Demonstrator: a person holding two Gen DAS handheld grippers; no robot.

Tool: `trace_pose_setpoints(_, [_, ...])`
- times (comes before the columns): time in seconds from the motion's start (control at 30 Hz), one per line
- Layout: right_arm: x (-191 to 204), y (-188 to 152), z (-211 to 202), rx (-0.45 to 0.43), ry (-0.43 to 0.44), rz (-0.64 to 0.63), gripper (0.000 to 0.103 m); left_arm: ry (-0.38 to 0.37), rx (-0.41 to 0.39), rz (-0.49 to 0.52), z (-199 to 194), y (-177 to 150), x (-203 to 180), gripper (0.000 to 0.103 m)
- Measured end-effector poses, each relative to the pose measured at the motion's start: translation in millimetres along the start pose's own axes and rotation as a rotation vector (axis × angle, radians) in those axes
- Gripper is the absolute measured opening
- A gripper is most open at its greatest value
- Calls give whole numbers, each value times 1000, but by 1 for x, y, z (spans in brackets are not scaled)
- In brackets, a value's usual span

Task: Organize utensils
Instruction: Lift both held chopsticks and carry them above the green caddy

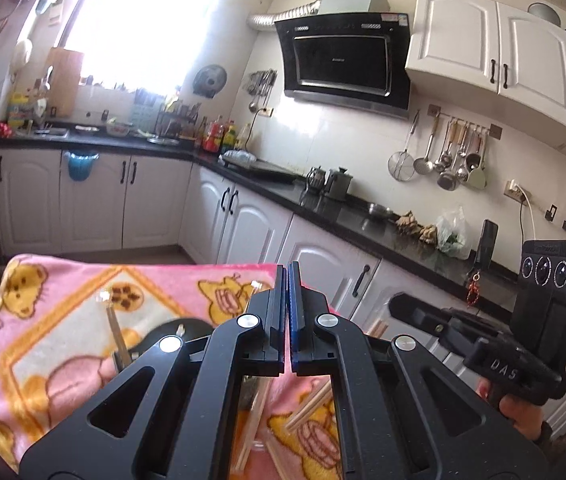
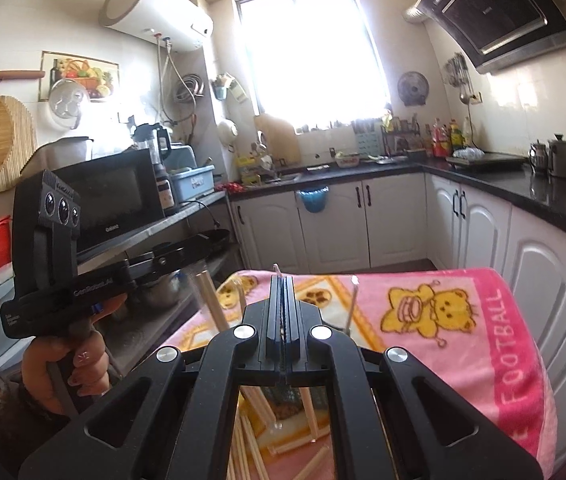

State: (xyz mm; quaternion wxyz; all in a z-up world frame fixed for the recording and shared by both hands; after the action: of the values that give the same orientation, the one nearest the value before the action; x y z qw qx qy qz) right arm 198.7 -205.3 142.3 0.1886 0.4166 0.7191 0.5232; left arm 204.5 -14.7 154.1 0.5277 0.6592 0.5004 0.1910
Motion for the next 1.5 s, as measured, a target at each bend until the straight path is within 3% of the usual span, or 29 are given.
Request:
trace_pose_setpoints(0.4, [19,46,4,-65,23,-58,1,25,-48,43,1,34,-7,0])
trace_pose_setpoints(0.73, [11,77,15,-93,7,-60,1,65,-67,56,10,57,-2,0])
trace_pose_setpoints(1.13, [-1,84,43,-73,5,-53,1,131,-48,35,29,62,24,0])
trace_pose_setpoints(1.5, [-8,71,73,-44,-7,-30,1,162,-12,-17,52,46,51,0])
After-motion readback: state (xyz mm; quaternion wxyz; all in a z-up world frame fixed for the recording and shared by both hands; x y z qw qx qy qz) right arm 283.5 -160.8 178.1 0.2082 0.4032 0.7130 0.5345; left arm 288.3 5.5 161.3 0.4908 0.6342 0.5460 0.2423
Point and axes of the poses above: each gripper's, at about its wrist camera, not at the fingertips, and z roughly the way its jaws point, x to its left, y to its top, the point moved 3 cm from there along z, roughly the way its jaws point, and after that the axes turned 8 degrees about x, right-handed, at the moved point
